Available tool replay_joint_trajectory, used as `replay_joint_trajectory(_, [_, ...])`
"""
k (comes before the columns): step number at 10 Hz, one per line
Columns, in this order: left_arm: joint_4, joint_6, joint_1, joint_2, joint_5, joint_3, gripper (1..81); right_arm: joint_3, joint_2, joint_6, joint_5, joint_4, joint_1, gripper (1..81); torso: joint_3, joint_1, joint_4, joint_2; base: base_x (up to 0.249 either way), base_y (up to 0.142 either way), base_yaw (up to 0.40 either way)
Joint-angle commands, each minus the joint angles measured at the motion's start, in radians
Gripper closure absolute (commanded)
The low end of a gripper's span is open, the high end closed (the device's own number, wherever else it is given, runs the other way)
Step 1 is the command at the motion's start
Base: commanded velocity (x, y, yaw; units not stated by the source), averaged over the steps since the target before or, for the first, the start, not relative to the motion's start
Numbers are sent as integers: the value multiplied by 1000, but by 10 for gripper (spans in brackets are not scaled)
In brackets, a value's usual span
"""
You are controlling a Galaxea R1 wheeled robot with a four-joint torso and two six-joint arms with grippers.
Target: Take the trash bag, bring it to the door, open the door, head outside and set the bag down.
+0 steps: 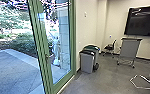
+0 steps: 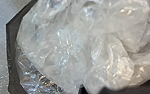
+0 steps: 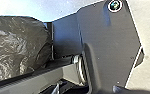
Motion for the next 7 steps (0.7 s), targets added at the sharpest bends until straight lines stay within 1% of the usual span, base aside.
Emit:
replay_joint_trajectory(1, [10, -1, -60, -5, 69, -3, 811, 5, 9, -7, -51, -15, 46, 10, 0, 0, 0, 0, 170, 0, 0])
replay_joint_trajectory(7, [8, -1, -60, -5, 68, -3, 811, 5, 10, -7, -51, -24, 48, 10, 0, 0, 0, 0, 169, 0, 0])
